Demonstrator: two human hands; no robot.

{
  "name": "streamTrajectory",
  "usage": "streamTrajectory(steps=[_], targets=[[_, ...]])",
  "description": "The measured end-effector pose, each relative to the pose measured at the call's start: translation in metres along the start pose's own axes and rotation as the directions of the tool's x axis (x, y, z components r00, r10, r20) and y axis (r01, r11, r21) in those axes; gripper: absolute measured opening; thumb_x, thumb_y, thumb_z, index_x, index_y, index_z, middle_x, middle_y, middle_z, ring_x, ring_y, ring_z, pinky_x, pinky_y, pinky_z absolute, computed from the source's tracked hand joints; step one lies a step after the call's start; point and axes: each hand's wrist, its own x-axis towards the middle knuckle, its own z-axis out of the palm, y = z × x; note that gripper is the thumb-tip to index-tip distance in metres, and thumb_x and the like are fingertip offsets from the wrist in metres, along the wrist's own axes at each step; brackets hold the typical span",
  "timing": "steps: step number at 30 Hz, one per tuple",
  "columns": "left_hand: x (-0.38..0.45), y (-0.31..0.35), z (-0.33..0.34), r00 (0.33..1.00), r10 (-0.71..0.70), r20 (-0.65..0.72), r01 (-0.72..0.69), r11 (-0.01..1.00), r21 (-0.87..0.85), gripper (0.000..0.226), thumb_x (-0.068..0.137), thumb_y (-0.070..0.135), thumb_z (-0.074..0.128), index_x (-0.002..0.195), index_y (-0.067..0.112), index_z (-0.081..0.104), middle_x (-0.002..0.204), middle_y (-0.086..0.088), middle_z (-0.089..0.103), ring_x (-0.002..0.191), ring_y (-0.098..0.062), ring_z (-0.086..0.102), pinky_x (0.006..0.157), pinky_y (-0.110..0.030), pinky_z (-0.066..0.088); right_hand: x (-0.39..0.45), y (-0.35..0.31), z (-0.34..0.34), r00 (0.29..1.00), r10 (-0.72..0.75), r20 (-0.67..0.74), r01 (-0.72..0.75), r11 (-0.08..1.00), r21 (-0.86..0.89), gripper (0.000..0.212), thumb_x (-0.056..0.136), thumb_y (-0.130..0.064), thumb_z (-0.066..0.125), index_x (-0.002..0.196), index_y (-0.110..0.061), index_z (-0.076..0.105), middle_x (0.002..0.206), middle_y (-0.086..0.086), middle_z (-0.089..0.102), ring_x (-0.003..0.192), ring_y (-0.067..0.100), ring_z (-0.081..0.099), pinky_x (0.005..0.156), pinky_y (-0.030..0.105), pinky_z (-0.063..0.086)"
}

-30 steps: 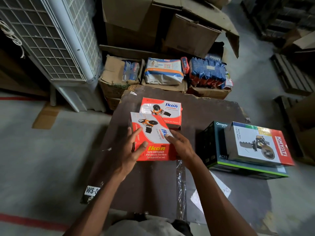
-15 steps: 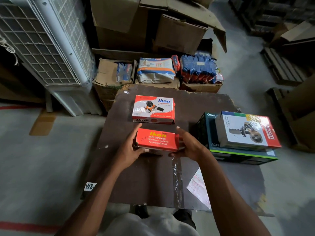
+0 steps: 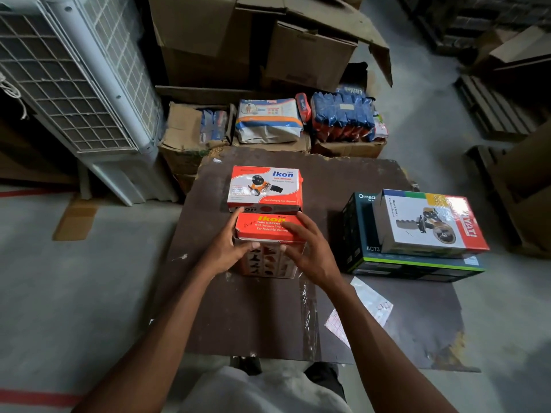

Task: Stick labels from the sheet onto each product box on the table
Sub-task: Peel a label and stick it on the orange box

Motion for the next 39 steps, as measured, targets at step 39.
streamTrajectory(steps=[39], targets=[[0.021,-0.011,0.009,0.866,0.495,0.069,-0.421,0.647,0.636,0.065,0.094,0.044,0.066,0.153,0.033,0.042,0.165,0.005,0.031,0.155,-0.019,0.015,0.120,-0.051,0.025,-0.004,0.012,0.030,0.966,-0.201,-0.164,0.121,0.909,-0.398,0.059,0.094,-0.040,0.055,0.153,-0.036,0.048,0.165,-0.010,0.035,0.159,0.018,0.016,0.104,0.054,0.053]])
